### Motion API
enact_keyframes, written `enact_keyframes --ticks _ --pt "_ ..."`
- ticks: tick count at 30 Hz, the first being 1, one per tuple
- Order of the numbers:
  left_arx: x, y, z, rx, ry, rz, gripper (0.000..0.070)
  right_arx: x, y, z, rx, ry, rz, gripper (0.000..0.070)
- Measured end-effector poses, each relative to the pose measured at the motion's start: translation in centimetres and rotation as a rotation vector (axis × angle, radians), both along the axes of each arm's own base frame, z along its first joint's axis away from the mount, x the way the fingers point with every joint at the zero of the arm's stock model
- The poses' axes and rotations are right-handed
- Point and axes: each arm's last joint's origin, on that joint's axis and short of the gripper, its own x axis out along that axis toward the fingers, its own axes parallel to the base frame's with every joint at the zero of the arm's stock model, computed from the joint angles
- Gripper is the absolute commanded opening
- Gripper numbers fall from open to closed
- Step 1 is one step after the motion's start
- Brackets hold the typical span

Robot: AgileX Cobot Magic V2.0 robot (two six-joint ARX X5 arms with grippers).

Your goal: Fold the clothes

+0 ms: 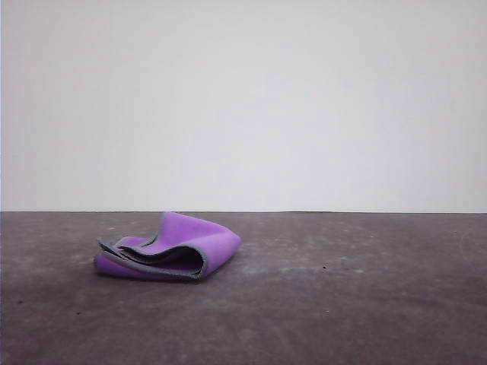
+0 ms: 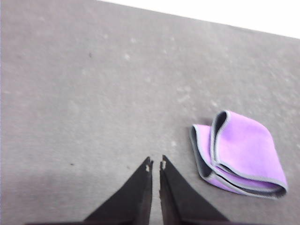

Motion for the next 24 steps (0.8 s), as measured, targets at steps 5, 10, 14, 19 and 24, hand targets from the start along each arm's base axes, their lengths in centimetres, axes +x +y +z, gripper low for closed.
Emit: enact_keyframes --ticks 5,10,14,19,24 --pt "0.0 0.0 0.0 0.001 -0.004 0.003 0.0016 0.0 0.0 0.0 0.002 -0.001 -0.003 0.0" --pt "0.0 0.0 0.0 0.001 -0.005 0.004 0.0016 0.0 0.0 0.2 0.008 -0.019 -0.004 0.0" --pt "0.0 0.0 0.0 0.001 -0.005 0.004 0.0016 0.0 0.0 0.3 0.012 -0.027 -0.004 0.0" --pt "-0.4 0.2 -0.4 0.07 -0.033 0.014 0.0016 0.0 0.0 0.3 0.012 -0.027 -0.004 0.0" --pt "-0.7 0.5 -5.0 0.094 -0.16 0.042 0.0016 0.0 0.0 0.3 0.013 -0.027 -0.004 0.0"
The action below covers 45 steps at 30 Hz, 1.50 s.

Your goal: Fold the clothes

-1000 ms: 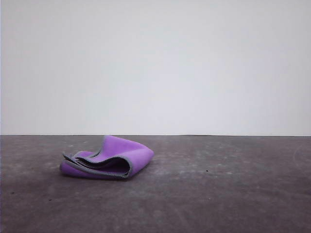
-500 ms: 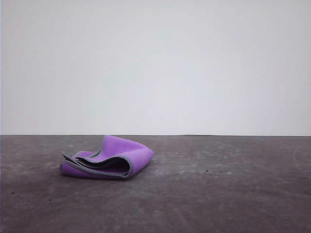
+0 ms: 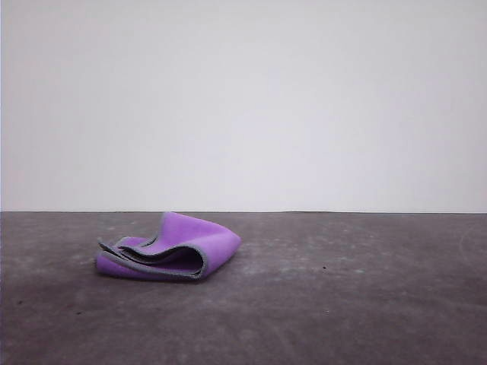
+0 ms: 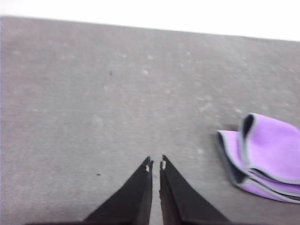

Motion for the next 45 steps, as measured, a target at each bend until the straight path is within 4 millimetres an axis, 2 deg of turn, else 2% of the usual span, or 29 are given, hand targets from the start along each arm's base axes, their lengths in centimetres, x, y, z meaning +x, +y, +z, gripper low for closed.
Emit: enact_keyframes --ticks 3,4,14,37,40,43,45 --pt "0.1 0.0 -2.7 -0.007 -0.081 -0.023 0.0016 0.0 0.0 0.0 0.0 0.0 0.0 0.0" --pt "0.0 0.0 -3.0 -0.007 -0.089 -0.031 0.0016 0.0 0.0 0.0 0.0 0.0 0.0 0.0" --pt "-0.3 0.1 -3.3 0.07 -0.084 0.031 0.0016 0.0 0.0 0.0 0.0 0.0 0.0 0.0" --pt "-0.3 0.1 -3.3 0.071 -0.084 0.033 0.0016 0.0 0.0 0.0 0.0 -0.001 -0.003 0.0" --pt "-0.3 0.1 -3.3 0.071 -0.084 0.034 0.0016 -0.4 -0.3 -0.1 -0.048 -0.024 -0.023 0.0" --pt "-0.3 0.1 -3.3 0.071 -0.084 0.034 0.0016 -0.9 -1.2 -0.8 -0.119 -0.088 -0.085 0.0" --pt "-0.3 0.1 -3.3 0.071 -0.084 0.034 0.0016 -0.8 -1.8 -2.4 -0.151 -0.088 -0.134 0.0"
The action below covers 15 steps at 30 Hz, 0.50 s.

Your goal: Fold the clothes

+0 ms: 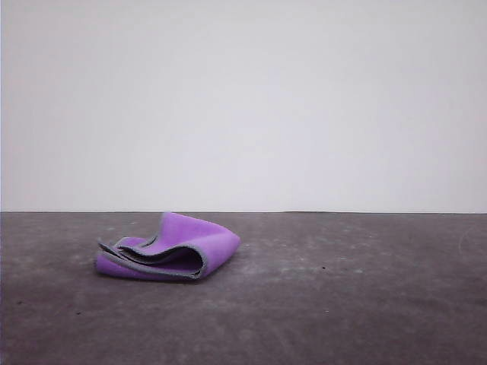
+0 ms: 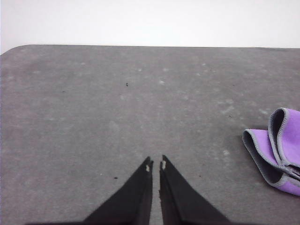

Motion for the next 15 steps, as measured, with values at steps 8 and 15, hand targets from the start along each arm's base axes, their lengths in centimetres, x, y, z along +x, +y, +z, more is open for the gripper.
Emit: enact_keyframes --ticks 8,15 --pt "0.0 0.0 0.0 0.0 0.0 0.0 0.0016 0.4 -0.7 -4.4 -0.101 0.072 0.03 0.0" --pt "0.0 0.0 0.0 0.0 0.0 0.0 0.0016 0.4 -0.7 -4.4 -0.144 0.069 0.033 0.0"
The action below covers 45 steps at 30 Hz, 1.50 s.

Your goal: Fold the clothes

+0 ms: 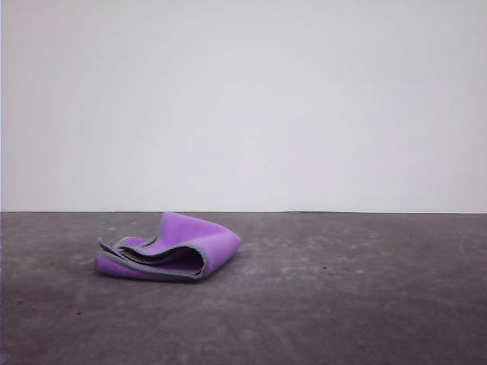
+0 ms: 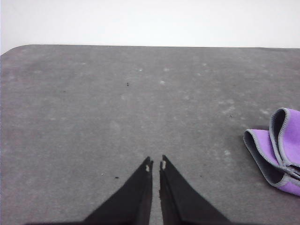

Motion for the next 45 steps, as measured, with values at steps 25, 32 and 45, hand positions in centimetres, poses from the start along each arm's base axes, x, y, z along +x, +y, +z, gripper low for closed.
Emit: enact_keyframes --ticks 25,32,45 --pt "0.0 0.0 0.0 0.0 0.0 0.0 0.0016 0.01 0.0 0.06 0.008 -0.006 -0.001 0.0" --pt "0.0 0.0 0.0 0.0 0.0 0.0 0.0016 0.01 0.0 0.06 0.008 -0.007 -0.001 0.0" --pt "0.0 0.0 0.0 0.0 0.0 0.0 0.0016 0.01 0.0 0.06 0.008 -0.007 -0.001 0.0"
